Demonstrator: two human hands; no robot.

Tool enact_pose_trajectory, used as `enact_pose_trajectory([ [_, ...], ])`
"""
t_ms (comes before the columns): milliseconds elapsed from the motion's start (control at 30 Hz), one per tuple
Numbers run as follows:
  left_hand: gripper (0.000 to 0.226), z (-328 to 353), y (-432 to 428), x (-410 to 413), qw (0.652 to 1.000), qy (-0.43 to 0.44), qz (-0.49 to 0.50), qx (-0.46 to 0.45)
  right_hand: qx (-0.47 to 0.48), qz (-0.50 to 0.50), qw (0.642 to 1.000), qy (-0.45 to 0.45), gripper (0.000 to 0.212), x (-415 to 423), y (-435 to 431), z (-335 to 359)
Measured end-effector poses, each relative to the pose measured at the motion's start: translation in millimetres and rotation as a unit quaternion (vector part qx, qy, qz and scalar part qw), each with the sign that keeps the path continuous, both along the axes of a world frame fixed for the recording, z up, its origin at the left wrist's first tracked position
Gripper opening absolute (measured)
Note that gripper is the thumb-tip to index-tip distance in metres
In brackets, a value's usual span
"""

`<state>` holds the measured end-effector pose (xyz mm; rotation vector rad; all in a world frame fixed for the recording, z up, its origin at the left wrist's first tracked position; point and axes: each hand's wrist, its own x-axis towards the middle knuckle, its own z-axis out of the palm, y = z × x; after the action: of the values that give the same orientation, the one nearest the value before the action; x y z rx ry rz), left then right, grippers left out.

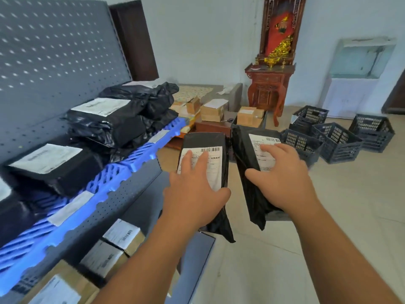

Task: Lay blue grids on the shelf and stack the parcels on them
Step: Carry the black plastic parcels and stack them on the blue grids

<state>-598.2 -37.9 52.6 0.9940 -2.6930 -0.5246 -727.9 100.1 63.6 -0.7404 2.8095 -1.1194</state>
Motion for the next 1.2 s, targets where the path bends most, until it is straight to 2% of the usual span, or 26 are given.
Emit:
enact_pose_trajectory([
  [267,0.095,23.5,-6.5,3.9,0.986,0.023,0.161,-0.023,-0.046,0.161,0.986,0.023,0.075,-29.3,-54.8,24.5],
  [600,0.092,46.3,2.7,64.9,0.937,0.051,0.339,-0.061,-0.084,0.356,0.930,0.038,0.074,11.9,-110.7,48.1],
  [900,0.093,69.3,-17.2,130.1,0.895,0.058,0.431,-0.095,-0.110,0.435,0.891,0.066,0.073,74.3,-162.0,70.0],
  [1200,0.092,81.8,-74.7,193.6,0.872,0.059,0.471,-0.121,-0.112,0.461,0.877,0.077,0.072,140.1,-229.6,92.0],
])
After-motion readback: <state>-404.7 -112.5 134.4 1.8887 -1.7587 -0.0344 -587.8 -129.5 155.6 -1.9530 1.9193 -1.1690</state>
